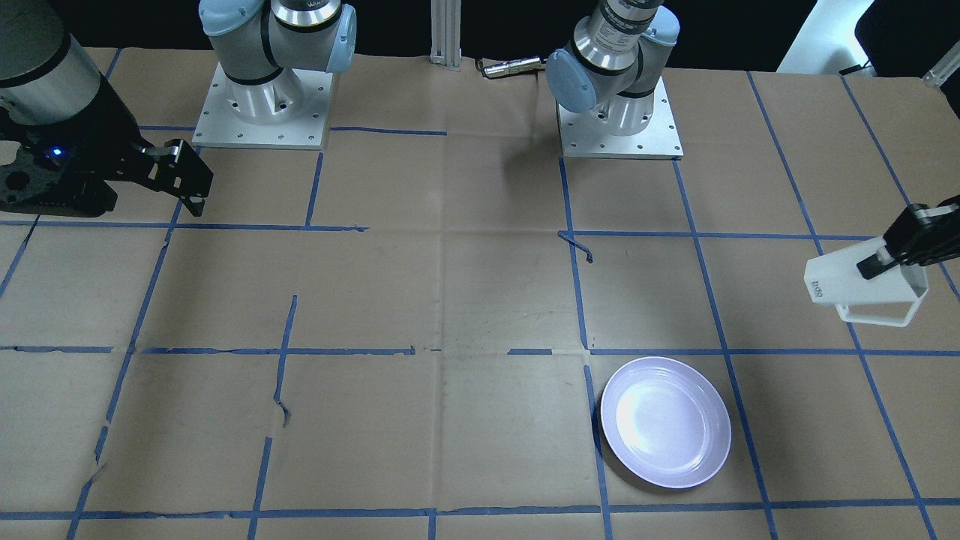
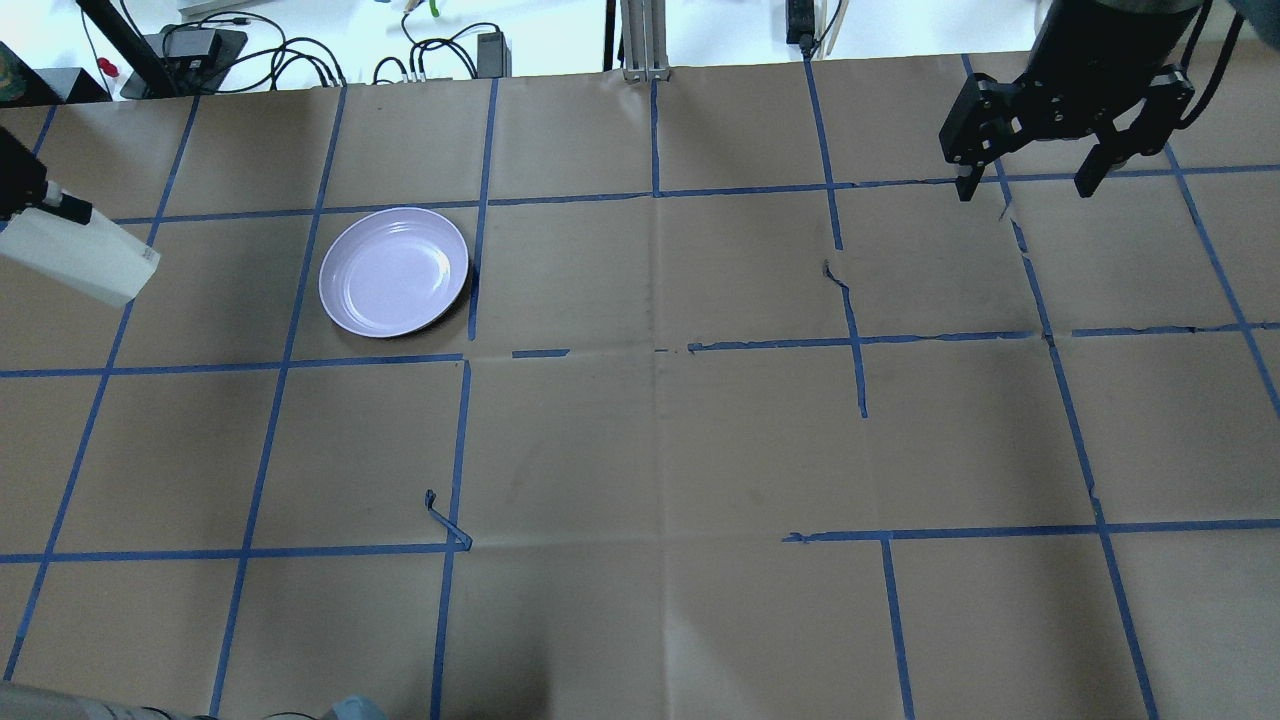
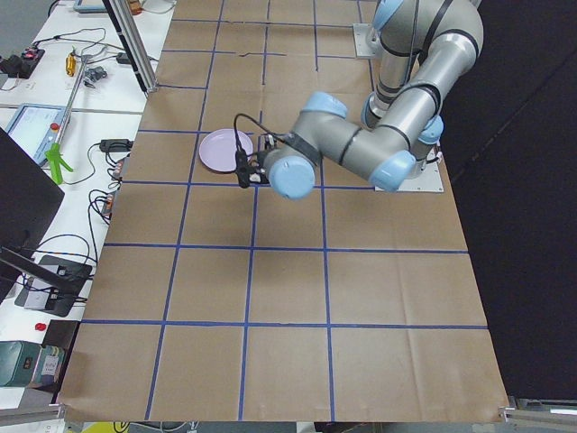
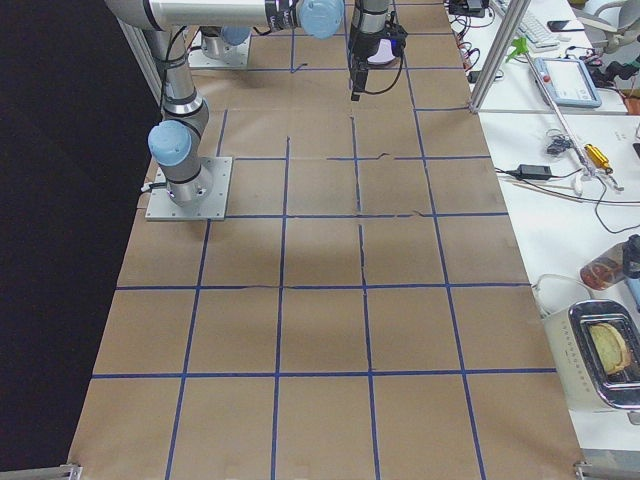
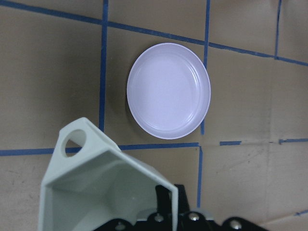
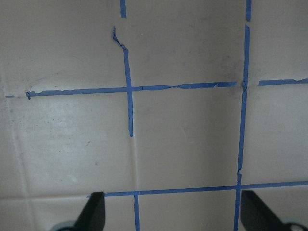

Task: Flip cup and place on plate
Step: 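Lift the mug with the left gripper and carry it toward the plate, then turn the mug upright and lower it onto the white plate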

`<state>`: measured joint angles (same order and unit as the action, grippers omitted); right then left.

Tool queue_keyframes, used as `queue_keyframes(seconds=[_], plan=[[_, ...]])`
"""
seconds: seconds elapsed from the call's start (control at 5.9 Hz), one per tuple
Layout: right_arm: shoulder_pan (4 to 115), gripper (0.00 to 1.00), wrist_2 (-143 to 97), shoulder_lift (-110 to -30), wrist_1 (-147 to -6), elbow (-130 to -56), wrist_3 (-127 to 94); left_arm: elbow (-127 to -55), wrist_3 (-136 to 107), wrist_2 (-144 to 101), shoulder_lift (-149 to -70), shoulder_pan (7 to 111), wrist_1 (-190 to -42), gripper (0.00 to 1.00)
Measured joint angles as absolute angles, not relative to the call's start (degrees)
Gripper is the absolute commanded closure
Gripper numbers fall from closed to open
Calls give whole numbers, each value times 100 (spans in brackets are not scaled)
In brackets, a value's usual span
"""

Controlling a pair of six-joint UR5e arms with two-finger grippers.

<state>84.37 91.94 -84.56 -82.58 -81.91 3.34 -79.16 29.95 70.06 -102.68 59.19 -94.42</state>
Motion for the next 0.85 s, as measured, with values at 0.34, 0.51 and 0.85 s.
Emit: queue_keyframes(seconds=[0.34, 0.51, 0.85], plan=[[8437, 0, 9193, -8456, -8261, -8191, 334, -7944, 1810, 8260, -10454, 7821, -8035, 100], [8437, 0, 9193, -8455, -8262, -8191, 334, -8029, 1587, 8886, -10542, 8402, -7462, 100], [8437, 0, 9193, -8455, -8262, -8191, 334, -8596, 1569, 9398, -10574, 8758, -6470, 100]])
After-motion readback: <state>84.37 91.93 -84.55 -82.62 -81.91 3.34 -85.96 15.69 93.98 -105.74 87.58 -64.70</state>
